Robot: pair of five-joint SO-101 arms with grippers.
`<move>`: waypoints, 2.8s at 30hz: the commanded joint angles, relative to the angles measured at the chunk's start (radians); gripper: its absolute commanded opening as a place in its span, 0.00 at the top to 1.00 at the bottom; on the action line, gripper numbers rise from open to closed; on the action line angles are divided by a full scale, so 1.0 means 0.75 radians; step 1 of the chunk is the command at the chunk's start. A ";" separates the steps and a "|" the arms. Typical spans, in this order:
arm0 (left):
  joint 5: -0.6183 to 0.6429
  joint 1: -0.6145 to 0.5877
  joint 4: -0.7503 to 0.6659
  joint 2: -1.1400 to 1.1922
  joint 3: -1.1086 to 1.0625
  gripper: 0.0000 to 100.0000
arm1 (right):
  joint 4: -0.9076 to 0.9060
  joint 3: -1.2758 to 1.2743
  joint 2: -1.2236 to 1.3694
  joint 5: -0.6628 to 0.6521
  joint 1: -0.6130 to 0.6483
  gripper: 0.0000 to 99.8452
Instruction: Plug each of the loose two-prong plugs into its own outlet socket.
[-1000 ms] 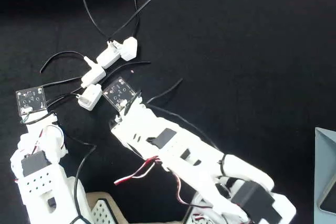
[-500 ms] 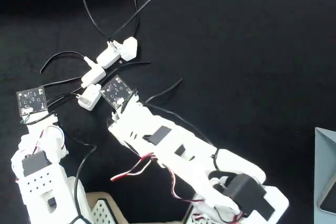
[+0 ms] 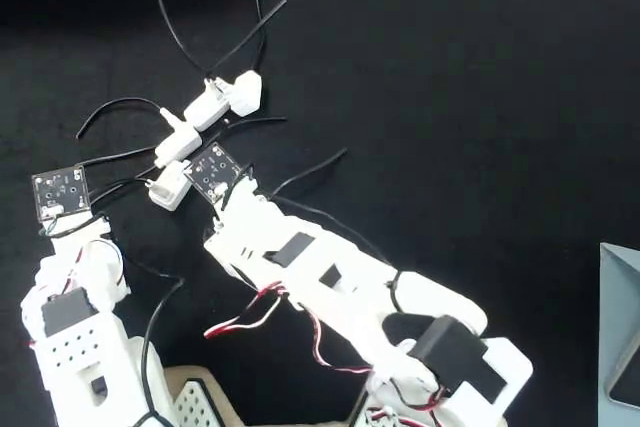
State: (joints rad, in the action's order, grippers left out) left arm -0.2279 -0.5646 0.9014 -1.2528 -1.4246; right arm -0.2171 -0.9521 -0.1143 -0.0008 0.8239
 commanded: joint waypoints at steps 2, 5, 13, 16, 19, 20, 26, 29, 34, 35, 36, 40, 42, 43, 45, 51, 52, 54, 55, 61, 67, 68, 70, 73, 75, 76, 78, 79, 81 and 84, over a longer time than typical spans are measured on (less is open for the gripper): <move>0.004 -0.015 -0.016 -0.014 0.007 0.96 | -0.029 -0.042 -0.021 -0.102 0.010 0.99; 0.004 -0.015 -0.016 -0.014 0.007 0.96 | -0.029 -0.066 -0.040 -0.254 0.012 0.99; 0.004 -0.015 -0.016 -0.014 0.007 0.96 | -0.102 -0.058 -0.048 -0.430 0.018 0.99; 0.004 -0.013 -0.016 -0.014 0.007 0.96 | -0.113 -0.036 -0.058 -0.436 0.020 0.98; 0.004 -0.011 -0.014 -0.014 0.007 0.96 | -0.205 0.007 -0.120 -0.432 0.020 0.96; 0.004 -0.011 -0.014 -0.014 0.007 0.96 | -0.258 0.032 -0.157 -0.428 0.020 0.93; 0.004 -0.013 -0.014 -0.014 0.013 0.96 | -0.479 0.103 -0.431 -0.428 0.018 0.81; 0.004 -0.009 -0.014 -0.014 0.017 0.96 | -0.491 0.101 -0.574 -0.428 0.018 0.81; 0.006 -0.005 -0.012 -0.016 0.019 0.86 | -0.683 0.103 -0.830 -0.428 0.016 0.81; 0.010 -0.005 -0.010 -0.016 0.019 0.81 | -0.732 0.103 -0.883 -0.428 0.012 0.81; 0.012 -0.005 -0.006 -0.016 0.019 0.76 | -0.784 0.103 -0.934 -0.428 0.008 0.81; 0.002 0.015 0.153 -0.016 0.163 0.74 | -1.025 0.103 -1.118 -0.417 -0.035 0.81; 0.002 0.071 0.284 -0.016 0.277 0.75 | -1.137 0.101 -1.186 -0.342 -0.059 0.81; 0.002 0.114 0.348 -0.016 0.330 0.75 | -1.176 0.101 -1.210 -0.293 -0.086 0.81; 0.002 0.226 0.458 -0.016 0.420 0.75 | -1.227 0.095 -1.241 -0.192 -0.168 0.82; 0.004 0.586 0.630 -0.002 0.537 0.75 | -1.254 0.081 -1.253 -0.027 -0.524 0.98; 0.004 0.629 0.630 0.000 0.537 0.75 | -1.252 0.058 -1.255 -0.023 -0.583 0.97; 0.004 0.715 0.624 0.000 0.537 0.75 | -1.215 0.019 -1.253 -0.023 -0.673 0.98; 0.004 0.758 0.620 0.000 0.537 0.75 | -1.180 -0.003 -1.253 -0.023 -0.708 0.98; 0.012 0.893 0.511 0.184 0.519 0.75 | -0.945 -0.189 -1.253 -0.023 -0.786 0.99; 0.012 0.979 0.331 0.614 0.564 0.72 | -0.892 -0.242 -1.253 -0.023 -0.786 0.99; 0.012 0.997 0.297 0.679 0.576 0.72 | -0.892 -0.242 -1.253 -0.023 -0.786 0.99; 0.012 1.014 0.194 0.794 0.590 0.72 | -0.892 -0.247 -1.253 -0.023 -0.786 0.99; 0.012 1.016 0.016 0.957 0.600 0.72 | -0.892 -0.249 -1.253 -0.023 -0.786 0.99; 0.012 1.016 -0.092 1.066 0.600 0.73 | -0.892 -0.249 -1.253 -0.023 -0.786 0.99; 0.012 1.014 -0.141 1.115 0.600 0.74 | -0.892 -0.249 -1.253 -0.023 -0.786 0.99; 0.012 1.018 -0.229 1.201 0.600 0.78 | -0.892 -0.249 -1.253 -0.023 -0.786 0.99; 0.012 1.020 -0.252 1.234 0.607 0.81 | -0.892 -0.249 -1.253 -0.023 -0.786 0.99; 0.010 1.022 -0.241 1.264 0.650 0.86 | -0.892 -0.249 -1.253 -0.023 -0.786 0.99; 0.012 1.012 -0.213 1.266 0.715 0.93 | -0.894 -0.249 -1.253 -0.023 -0.786 0.99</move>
State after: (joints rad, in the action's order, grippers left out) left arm -0.2279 0.1964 0.7465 -0.3046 -0.9689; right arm -0.9045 -1.1408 -1.0380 -0.0269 0.2486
